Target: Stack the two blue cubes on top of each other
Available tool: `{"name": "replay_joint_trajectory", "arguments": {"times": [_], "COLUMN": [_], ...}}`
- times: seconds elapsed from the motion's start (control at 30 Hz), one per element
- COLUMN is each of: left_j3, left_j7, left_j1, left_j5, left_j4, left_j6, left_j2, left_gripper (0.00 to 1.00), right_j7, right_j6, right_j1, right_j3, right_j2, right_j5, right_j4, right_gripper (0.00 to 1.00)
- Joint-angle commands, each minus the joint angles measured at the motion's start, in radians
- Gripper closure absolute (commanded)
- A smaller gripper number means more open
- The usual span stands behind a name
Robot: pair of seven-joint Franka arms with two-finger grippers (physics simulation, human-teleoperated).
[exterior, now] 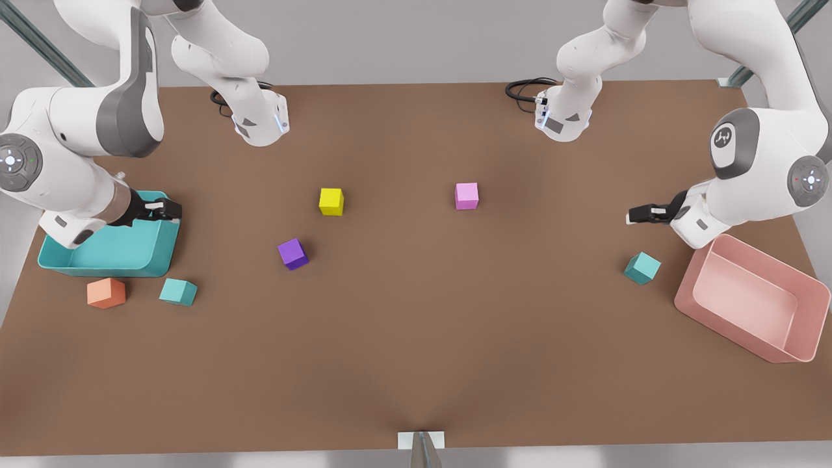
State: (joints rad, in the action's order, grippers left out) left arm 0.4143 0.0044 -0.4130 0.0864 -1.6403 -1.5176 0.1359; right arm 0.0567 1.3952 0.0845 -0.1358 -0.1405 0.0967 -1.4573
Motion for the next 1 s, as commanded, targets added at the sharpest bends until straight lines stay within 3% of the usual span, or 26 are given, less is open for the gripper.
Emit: {"name": "replay_joint_trajectory", "arguments": {"times": [0.0,0.1,0.2,0.43,0.7,0.97], "left_j3": [0.001,0.001,0.001,0.001,0.001,0.001], "left_j7": [0.002,0.002,0.002,0.002,0.002,0.002], "left_j1": [0.0,0.0,0.0,0.0,-0.001,-0.001], "left_j5": [-0.001,-0.002,-0.002,-0.002,-0.002,-0.002], "left_j4": [0.0,0.0,0.0,0.0,0.0,0.0], "left_j6": [-0.012,-0.012,-0.012,-0.012,-0.012,-0.01], "left_j2": [-0.001,-0.001,-0.001,0.001,0.001,0.007], "left_gripper": [0.0,0.0,0.0,0.0,0.0,0.0], "right_j7": [0.037,0.025,0.017,-0.139,-0.138,-0.136], "right_j6": [0.005,0.002,0.18,0.445,0.738,0.757], "right_j1": [0.001,0.001,-0.005,0.043,0.161,0.228], "right_j3": [0.001,0.001,-0.001,0.019,0.019,0.019], "right_j2": [-0.004,-0.137,-0.261,-0.324,-0.392,-0.395], "right_j5": [-0.002,-0.005,0.0,-0.011,-0.063,-0.078], "right_j4": [0.005,0.192,0.18,-0.057,-0.186,-0.275], "right_gripper": [0.0,0.0,0.0,0.0,0.0,0.0]}}
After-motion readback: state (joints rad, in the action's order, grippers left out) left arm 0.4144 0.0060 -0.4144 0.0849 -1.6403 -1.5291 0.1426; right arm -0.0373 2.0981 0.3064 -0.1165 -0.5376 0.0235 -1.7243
